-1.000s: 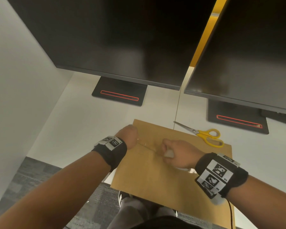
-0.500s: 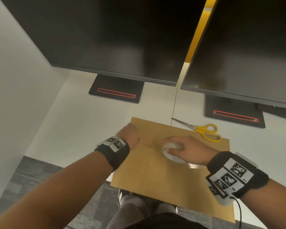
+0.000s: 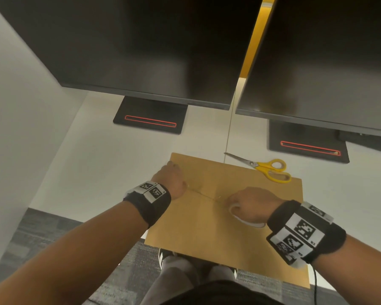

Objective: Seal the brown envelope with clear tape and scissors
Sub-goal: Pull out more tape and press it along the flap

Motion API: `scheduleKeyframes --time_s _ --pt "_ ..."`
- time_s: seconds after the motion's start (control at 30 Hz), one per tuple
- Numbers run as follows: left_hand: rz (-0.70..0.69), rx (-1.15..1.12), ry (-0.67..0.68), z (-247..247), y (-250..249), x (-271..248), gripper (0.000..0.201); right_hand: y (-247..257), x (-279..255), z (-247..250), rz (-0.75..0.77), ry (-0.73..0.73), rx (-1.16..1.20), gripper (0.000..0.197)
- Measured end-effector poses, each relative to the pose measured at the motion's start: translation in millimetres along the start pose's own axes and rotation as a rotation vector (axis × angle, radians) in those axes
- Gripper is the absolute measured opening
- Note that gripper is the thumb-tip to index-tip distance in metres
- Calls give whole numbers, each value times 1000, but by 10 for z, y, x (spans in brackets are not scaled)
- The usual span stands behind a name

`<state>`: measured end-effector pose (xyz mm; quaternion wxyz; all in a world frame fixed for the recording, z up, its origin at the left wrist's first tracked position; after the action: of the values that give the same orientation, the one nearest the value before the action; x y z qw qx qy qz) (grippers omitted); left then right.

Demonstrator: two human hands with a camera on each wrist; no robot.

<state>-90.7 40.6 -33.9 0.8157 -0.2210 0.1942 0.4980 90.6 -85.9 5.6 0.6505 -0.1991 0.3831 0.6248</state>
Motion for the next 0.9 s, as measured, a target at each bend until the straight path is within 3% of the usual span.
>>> scheduleKeyframes --time_s 0.53,0.6,0.67,0.73,0.77,0.9 --pt "18 99 4 -58 -78 -21 79 198 248 117 -122 132 -152 33" --pt "26 217 15 -38 -135 -31 74 215 260 145 -124 150 -161 31" --pt "-62 324 12 -20 -229 -33 56 211 259 166 -127 167 -167 30" --pt "-218 284 52 -60 -361 -36 34 192 256 177 -116 181 -152 31" --pt "-265 234 100 -103 -424 -39 33 170 249 181 -107 185 -134 31" --pt "-252 130 262 -90 -528 -19 29 17 128 210 -64 122 27 32"
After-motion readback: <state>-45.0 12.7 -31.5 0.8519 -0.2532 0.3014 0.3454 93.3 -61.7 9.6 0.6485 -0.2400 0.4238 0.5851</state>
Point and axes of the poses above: each hand's wrist, its own x-axis towards the middle knuckle, its own z-axis out of the back of the hand, y = z × x, the point moved 1 cm from there along x, towards the middle knuckle, and after that the axes turned 2 degrees about y, right-handed, at the moved point
